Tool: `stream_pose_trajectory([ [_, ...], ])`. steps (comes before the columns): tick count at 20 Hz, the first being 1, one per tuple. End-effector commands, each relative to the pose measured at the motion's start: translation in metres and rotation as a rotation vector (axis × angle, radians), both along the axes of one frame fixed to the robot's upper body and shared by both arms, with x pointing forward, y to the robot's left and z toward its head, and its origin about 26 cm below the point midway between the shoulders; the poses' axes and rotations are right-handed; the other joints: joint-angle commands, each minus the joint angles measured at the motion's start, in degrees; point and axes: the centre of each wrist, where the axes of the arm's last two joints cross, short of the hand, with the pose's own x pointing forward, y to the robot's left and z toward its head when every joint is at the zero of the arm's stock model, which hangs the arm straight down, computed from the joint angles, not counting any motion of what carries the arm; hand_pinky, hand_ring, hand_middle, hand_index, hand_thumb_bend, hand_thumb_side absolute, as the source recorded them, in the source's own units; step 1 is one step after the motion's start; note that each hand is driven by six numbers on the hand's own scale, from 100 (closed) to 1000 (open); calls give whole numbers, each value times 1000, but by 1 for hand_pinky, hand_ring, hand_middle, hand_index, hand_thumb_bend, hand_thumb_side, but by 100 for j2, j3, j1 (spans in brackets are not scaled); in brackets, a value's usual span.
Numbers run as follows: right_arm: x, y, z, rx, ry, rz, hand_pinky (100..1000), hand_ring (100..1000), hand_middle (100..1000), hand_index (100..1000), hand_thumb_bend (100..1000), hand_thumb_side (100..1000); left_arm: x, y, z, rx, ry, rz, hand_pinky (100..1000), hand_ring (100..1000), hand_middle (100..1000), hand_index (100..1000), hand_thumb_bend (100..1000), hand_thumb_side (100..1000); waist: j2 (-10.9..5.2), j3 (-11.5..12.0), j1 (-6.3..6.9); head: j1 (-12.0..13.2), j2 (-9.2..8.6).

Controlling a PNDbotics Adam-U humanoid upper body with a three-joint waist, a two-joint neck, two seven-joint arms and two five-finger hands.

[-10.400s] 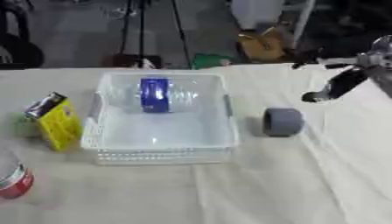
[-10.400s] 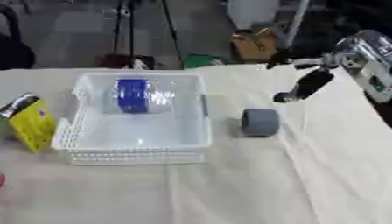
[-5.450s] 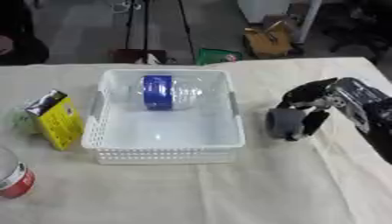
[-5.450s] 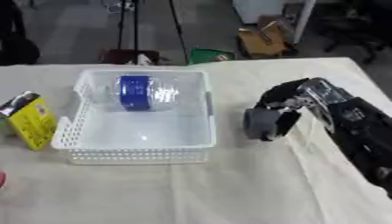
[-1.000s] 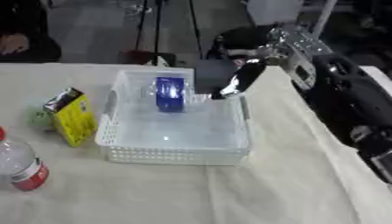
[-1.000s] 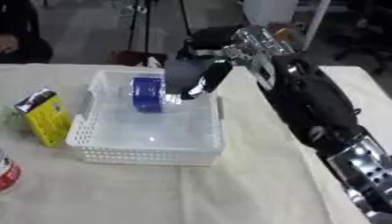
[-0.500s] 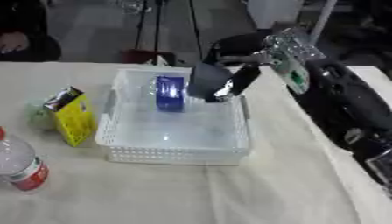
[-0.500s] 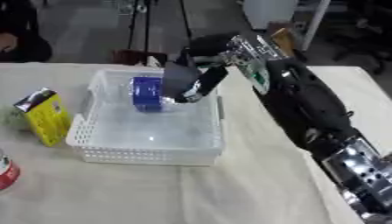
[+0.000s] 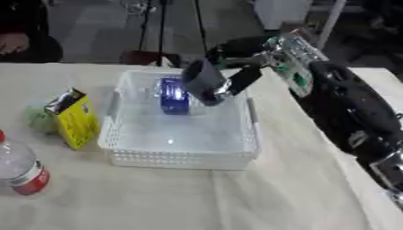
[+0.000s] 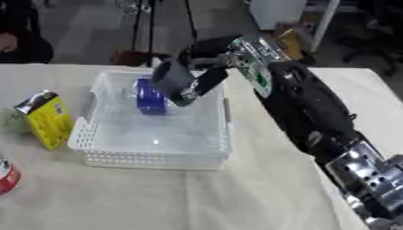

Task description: Pick up objects on the table and place them in the box.

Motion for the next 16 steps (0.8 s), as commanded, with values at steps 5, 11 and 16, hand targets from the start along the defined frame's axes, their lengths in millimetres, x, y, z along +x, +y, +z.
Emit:
stream_pose_trajectory([
  [5, -2, 0, 21, -168, 46, 62, 1000, 1000, 722, 1000, 152, 1000, -2, -2, 8, 4, -28, -3, 768, 717, 748, 743, 100, 555, -72, -6, 28, -12, -23],
  [11, -2, 0, 25, -240, 66, 21, 1000, 1000, 785, 1000, 403, 1000, -1, -2, 8, 2, -30, -2, 768, 717, 748, 743, 100, 556, -77, -4, 23, -20, -34],
  [16, -2, 0, 25, -282, 83, -4, 1000, 1000, 864, 1000, 595, 939, -1, -2, 8, 2, -29, 0, 769, 718, 748, 742, 100, 556, -84, 1, 14, -22, -34],
])
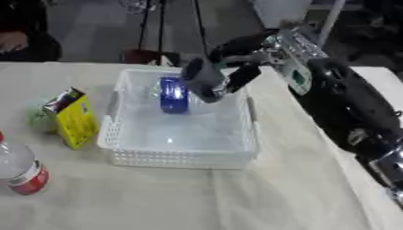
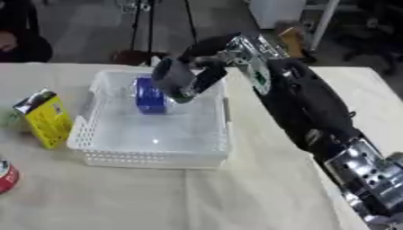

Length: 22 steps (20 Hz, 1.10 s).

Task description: Pick up objects on the table and place them in the box.

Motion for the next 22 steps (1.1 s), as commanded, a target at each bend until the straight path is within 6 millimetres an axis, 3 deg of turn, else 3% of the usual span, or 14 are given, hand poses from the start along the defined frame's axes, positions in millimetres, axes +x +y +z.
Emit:
stream_pose_trajectory([
  [1, -2, -3, 18, -230, 78, 82, 1000, 1000, 864, 1000, 595, 939, -2, -1, 8, 4, -30, -1, 769, 718, 748, 742, 100, 556, -109, 5, 12, -9, -34],
  [4, -2, -2, 18, -243, 85, 74, 1000, 1000, 915, 1000, 650, 920, -2, -1, 8, 3, -28, 1, 767, 717, 747, 741, 100, 556, -119, 1, 1, -9, -37],
  [10, -4, 0, 20, -215, 94, 103, 1000, 1000, 912, 1000, 636, 945, -2, -1, 7, 4, -25, 2, 768, 718, 748, 741, 100, 559, -137, -21, -9, 2, -32],
  [12, -6, -2, 23, -186, 84, 111, 1000, 1000, 902, 1000, 579, 993, -2, -1, 7, 5, -24, 4, 768, 719, 749, 742, 100, 558, -139, -27, -3, 13, -27],
  [13, -9, -2, 28, -148, 62, 126, 1000, 1000, 878, 1000, 371, 1000, -2, 0, 7, 5, -24, 5, 769, 719, 749, 742, 100, 560, -140, -34, 7, 20, -24],
  [14, -13, -3, 34, -101, 29, 145, 1000, 1000, 878, 1000, 371, 1000, -2, 0, 7, 4, -24, 7, 769, 719, 749, 742, 100, 560, -140, -38, 13, 25, -24],
  [15, -19, -5, 41, -43, -14, 168, 1000, 1000, 854, 1000, 172, 1000, -2, 0, 7, 4, -24, 10, 769, 721, 749, 743, 100, 561, -140, -46, 25, 35, -20],
  [16, -25, -6, 47, 9, -53, 187, 1000, 1000, 854, 1000, 172, 1000, -2, 1, 7, 4, -24, 12, 769, 721, 749, 743, 100, 561, -139, -49, 31, 41, -17],
  [17, -31, -7, 55, 72, -101, 208, 1000, 1000, 825, 1000, 100, 1000, -2, 1, 7, 4, -25, 14, 769, 722, 750, 742, 100, 562, -138, -61, 43, 53, -7],
  [22, -62, -15, 80, 306, -288, 290, 1000, 1000, 779, 1000, 100, 1000, -2, 2, 7, 3, -24, 20, 770, 723, 751, 742, 100, 565, -127, -100, 76, 99, 4],
])
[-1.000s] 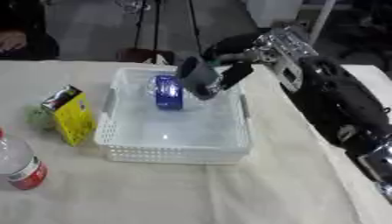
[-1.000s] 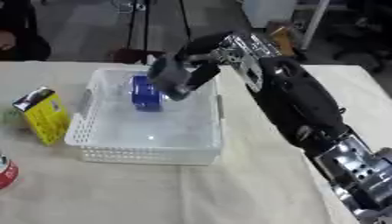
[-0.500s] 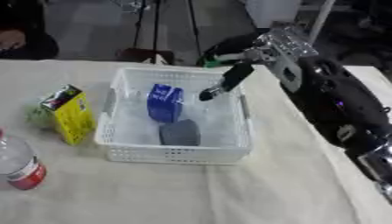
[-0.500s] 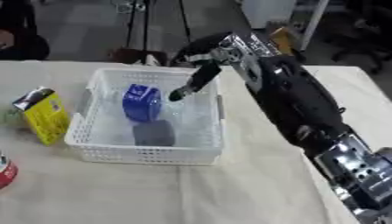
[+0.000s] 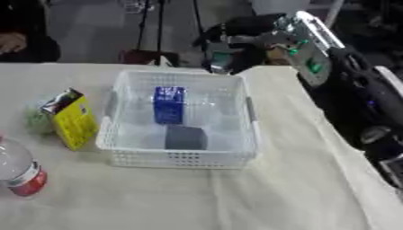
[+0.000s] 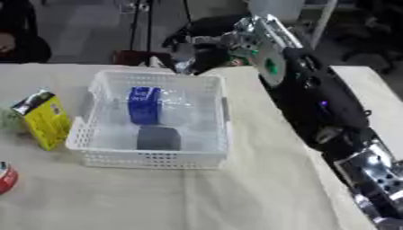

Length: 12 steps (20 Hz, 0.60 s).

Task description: Pick up objects on the table and place them in the box.

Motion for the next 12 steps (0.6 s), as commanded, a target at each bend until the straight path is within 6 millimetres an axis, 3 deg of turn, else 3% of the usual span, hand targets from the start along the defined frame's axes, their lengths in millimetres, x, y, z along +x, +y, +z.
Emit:
stream_pose_trajectory([
  [1, -30, -14, 39, 158, -168, 71, 1000, 953, 730, 910, 100, 1000, -2, 2, 7, 8, -26, 11, 769, 723, 750, 742, 100, 568, -121, -39, 58, 97, 7],
  [5, -81, -24, 55, 534, -409, 171, 952, 907, 756, 896, 100, 1000, -2, 3, 7, 8, -32, 21, 768, 726, 751, 743, 100, 567, -98, -103, 133, 300, 17],
  [12, -144, -23, 53, 859, -635, 288, 933, 907, 802, 913, 100, 1000, -2, 4, 8, 2, -40, 31, 772, 741, 764, 755, 100, 567, -95, -169, 221, 518, 25],
])
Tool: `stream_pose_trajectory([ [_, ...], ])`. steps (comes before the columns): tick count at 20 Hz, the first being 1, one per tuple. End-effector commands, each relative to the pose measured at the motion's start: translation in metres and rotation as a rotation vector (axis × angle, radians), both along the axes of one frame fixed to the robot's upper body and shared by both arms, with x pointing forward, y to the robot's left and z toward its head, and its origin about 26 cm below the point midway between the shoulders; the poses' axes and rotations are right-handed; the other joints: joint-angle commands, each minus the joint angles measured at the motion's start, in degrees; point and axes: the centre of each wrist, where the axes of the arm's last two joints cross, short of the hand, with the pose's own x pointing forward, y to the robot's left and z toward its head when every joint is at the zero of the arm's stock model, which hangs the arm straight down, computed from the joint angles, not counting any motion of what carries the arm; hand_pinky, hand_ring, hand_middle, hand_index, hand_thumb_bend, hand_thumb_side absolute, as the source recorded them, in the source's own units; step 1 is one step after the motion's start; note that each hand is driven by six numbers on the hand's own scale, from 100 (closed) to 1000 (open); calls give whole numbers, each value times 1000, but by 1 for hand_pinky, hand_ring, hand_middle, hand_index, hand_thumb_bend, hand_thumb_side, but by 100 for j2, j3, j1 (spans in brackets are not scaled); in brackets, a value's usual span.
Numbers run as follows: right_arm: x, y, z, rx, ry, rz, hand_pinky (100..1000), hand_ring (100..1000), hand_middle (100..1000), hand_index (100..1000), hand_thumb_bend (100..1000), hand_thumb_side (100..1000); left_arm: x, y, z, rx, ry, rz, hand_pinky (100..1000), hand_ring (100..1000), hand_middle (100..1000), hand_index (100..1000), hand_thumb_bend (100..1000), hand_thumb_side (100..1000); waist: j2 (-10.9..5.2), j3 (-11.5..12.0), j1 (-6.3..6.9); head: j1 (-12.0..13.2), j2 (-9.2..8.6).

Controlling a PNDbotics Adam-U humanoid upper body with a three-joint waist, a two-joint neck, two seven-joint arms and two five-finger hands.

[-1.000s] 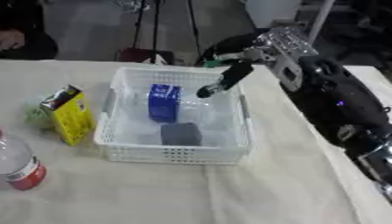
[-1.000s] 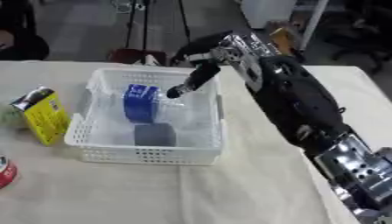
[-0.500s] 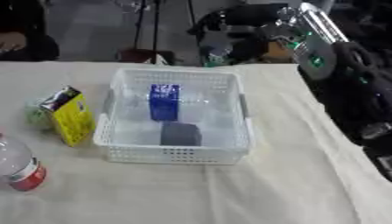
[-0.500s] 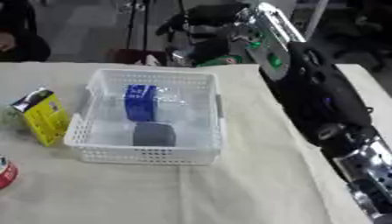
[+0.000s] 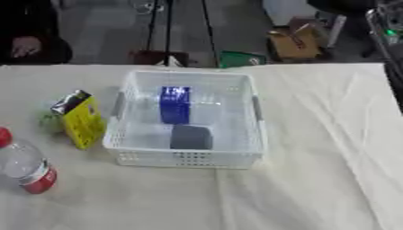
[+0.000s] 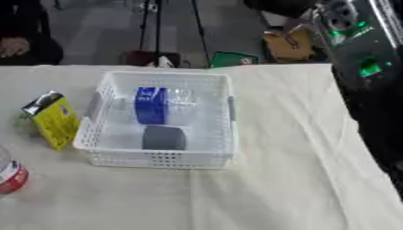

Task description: Pick up objects on the table and place them in the box.

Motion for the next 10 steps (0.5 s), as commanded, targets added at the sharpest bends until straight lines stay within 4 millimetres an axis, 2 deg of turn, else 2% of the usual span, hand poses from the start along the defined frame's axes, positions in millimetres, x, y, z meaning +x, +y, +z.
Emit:
stream_pose_trajectory([
  [1, -35, -5, 13, 137, -166, 43, 932, 908, 803, 913, 100, 1000, -2, 3, 8, 9, -33, 15, 774, 748, 770, 762, 100, 568, -101, -13, 32, 167, 24],
  [4, -38, -12, 4, 230, -250, 65, 932, 911, 805, 913, 100, 1000, -2, 3, 9, 4, -38, 21, 774, 752, 775, 768, 100, 569, -123, -23, 56, 314, 54],
  [10, -34, -26, -15, 331, -333, 64, 929, 918, 806, 916, 100, 1000, -2, 4, 8, 0, -44, 32, 779, 781, 799, 794, 100, 585, -154, -71, 60, 424, 110],
])
